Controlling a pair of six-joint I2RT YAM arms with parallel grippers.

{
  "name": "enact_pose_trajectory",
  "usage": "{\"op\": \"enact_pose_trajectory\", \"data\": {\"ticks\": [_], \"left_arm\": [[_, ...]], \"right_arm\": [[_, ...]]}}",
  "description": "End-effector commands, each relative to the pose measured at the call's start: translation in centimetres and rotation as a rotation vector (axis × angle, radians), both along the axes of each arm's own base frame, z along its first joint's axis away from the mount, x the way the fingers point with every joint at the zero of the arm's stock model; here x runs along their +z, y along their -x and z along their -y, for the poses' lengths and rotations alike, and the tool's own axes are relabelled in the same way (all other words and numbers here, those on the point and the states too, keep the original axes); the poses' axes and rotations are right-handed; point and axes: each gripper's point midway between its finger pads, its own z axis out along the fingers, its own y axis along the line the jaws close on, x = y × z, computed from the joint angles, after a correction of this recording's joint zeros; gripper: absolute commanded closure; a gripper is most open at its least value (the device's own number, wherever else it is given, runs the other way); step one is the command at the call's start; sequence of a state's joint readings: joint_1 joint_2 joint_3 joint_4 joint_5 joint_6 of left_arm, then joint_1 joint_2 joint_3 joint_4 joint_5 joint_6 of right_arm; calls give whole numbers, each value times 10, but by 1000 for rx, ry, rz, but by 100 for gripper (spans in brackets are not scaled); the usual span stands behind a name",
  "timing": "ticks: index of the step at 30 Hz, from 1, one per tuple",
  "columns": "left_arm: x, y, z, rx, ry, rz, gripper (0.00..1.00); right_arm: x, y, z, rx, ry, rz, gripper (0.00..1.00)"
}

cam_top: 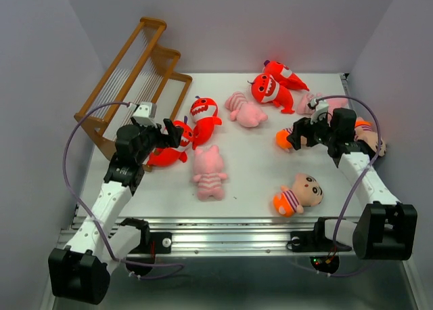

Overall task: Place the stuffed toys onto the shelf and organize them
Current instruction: Grab a stuffed toy with the left arm

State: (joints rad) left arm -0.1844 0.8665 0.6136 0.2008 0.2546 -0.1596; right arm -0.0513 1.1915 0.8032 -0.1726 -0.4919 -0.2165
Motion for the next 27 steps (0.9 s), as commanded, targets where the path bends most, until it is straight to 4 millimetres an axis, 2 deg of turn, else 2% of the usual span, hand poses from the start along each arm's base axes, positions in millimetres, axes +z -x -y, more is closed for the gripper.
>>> {"op": "enact_pose_trajectory", "data": {"ticks": [1,6,8,9,11,12,14,15,18,19,27], "left_arm": [[28,-5,18,-28,39,-16,1],[5,-19,29,56,-17,-141,1],[-9,-32,19,157,-63,-196,2],[-24,-37,13,217,-106,-240,3],[-26,-41,14,263,-147,-261,10],[-34,-46,7,324,-187,-278,11],[-33,-48,9,360,-216,-275,15],[-40,-51,3,407,-247,-281,16],[-48,-56,1,440,-280,-291,21],[-58,-58,0,449,-306,-307,23],[-92,-78,10,429,-396,-361,24]], "right_arm": [[5,12,-18,166,-3,43,0],[0,24,-27,273,15,46,0],[-1,27,-30,293,11,47,0],[-1,28,-30,308,23,56,0],[-3,31,-32,329,24,54,0],[-3,31,-31,336,34,58,0],[-4,30,-29,329,45,57,0],[-5,31,-29,330,48,56,0],[-4,30,-28,327,55,62,0],[-4,29,-28,328,57,63,0],[-4,33,-31,352,50,64,0]]}}
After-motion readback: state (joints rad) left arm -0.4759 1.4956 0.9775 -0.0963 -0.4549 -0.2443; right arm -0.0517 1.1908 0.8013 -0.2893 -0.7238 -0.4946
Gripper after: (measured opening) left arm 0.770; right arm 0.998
